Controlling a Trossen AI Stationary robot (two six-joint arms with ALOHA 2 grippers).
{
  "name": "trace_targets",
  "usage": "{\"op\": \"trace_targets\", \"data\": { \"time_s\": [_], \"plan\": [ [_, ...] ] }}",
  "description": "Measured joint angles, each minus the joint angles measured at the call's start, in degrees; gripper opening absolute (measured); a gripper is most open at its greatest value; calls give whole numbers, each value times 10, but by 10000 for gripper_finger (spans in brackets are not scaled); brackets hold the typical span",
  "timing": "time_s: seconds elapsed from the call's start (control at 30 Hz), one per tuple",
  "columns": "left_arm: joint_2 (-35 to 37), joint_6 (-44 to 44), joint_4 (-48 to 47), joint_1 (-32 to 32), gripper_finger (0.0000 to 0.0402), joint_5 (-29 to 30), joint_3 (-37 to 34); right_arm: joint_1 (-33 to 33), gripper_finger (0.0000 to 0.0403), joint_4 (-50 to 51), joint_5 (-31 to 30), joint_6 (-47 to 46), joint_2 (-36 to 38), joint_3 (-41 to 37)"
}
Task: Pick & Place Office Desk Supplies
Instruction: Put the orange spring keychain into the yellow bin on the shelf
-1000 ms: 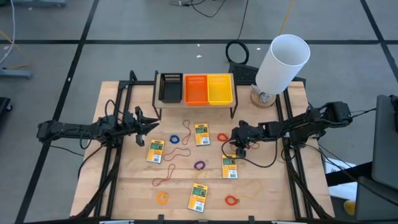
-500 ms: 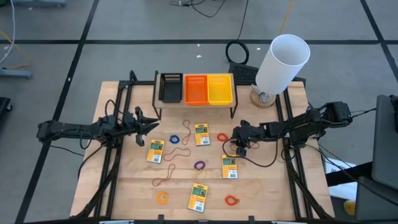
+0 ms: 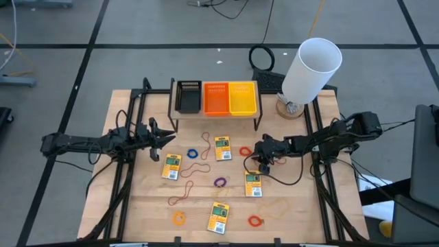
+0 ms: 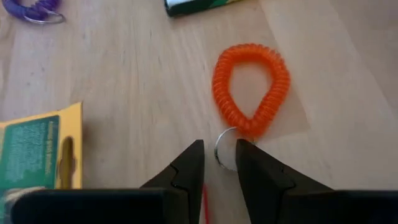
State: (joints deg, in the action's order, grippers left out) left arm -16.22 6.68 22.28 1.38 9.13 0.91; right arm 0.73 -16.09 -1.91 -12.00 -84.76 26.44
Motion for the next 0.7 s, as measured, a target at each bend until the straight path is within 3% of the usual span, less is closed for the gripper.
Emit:
{"op": "trace_targets", "data": {
  "time_s": [0.3,0.5,0.7],
  "plan": [
    [0,0,-3,0,81,0,0,-13,82,-33,4,20,-25,1],
    [0,-1,-3,0,81,0,0,-19,14,-31,4,31,-25,1],
    [0,-1,-3,0,81,0,0,-19,4,-35,3,42,-25,1]
  ]
}}
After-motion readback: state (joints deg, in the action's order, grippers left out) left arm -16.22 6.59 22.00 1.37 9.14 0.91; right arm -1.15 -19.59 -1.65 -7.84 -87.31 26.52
